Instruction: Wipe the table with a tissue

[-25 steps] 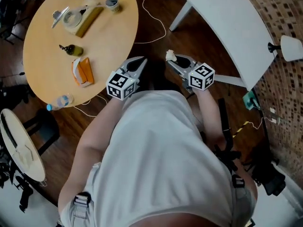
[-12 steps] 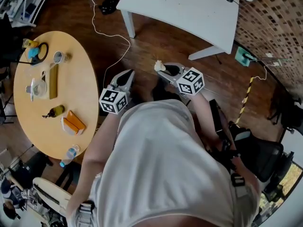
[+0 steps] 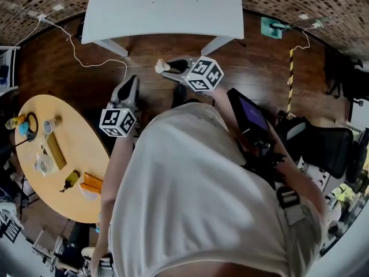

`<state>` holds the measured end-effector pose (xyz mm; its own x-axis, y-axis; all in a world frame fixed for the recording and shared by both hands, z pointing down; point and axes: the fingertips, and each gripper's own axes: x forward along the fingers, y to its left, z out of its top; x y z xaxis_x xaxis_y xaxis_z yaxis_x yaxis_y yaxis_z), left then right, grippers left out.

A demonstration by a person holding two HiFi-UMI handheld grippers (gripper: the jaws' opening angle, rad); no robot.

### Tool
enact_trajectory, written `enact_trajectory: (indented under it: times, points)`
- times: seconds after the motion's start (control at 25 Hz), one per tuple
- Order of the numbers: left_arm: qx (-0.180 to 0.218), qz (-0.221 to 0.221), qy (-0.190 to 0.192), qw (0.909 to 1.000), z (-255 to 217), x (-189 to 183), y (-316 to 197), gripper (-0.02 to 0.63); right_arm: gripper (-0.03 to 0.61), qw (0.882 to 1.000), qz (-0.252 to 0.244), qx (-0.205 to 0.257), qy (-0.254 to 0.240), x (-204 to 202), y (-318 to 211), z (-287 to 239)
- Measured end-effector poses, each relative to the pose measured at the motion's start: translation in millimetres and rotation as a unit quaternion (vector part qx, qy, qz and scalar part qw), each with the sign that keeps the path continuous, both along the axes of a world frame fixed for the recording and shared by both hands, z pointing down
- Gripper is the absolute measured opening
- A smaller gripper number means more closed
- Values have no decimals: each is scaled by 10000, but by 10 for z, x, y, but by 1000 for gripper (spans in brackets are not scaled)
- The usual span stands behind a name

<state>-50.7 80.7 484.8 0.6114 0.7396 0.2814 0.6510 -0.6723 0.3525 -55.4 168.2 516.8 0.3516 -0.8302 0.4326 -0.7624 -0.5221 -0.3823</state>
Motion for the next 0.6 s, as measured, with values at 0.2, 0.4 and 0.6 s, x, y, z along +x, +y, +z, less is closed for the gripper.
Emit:
enact_trajectory:
  times: [0.2,0.4,0.6]
  points:
    - [231,228,55,9995,-9,142,369,5,124,10000,26,77,-18,151,273,-37]
    - [381,272,158,9988,-55,339,556,5,124,9997,90,234,-10,247,489,-62]
    - [421,422,91,9982,-104,618,899,5,124,9984,439,323,-118,342,931,-27]
